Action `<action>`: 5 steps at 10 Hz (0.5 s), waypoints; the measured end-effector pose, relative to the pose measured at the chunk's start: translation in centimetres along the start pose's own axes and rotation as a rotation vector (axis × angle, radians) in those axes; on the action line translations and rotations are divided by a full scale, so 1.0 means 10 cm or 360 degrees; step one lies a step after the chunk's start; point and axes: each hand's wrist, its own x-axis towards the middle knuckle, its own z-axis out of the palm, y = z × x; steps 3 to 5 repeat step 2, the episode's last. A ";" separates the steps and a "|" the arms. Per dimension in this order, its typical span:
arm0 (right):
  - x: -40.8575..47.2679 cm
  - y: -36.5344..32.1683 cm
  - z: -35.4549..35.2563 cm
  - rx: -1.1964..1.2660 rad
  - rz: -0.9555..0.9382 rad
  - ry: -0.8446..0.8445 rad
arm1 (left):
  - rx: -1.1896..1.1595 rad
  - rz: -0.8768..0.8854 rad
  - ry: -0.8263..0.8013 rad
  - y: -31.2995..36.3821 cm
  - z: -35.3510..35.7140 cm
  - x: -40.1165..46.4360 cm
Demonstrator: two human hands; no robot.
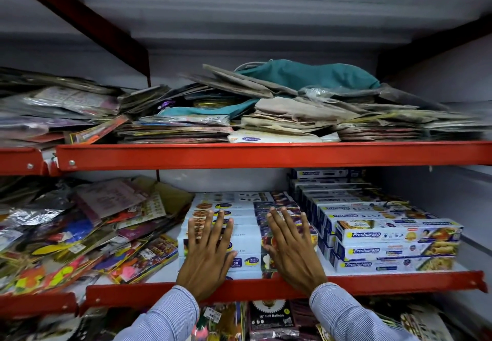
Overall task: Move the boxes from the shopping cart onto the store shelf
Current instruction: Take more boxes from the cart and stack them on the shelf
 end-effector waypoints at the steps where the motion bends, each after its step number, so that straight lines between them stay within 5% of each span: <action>1: 0.01 -0.06 -0.14 0.0075 -0.0016 0.0142 | -0.0022 -0.0008 0.0166 0.01 -0.18 0.00; 2: 0.12 -0.08 -0.50 0.0186 0.0029 0.0341 | -0.0049 -0.0022 0.0373 0.04 -0.65 0.10; 5: 0.12 -0.08 -0.50 0.0186 0.0029 0.0341 | -0.0049 -0.0022 0.0373 0.04 -0.65 0.10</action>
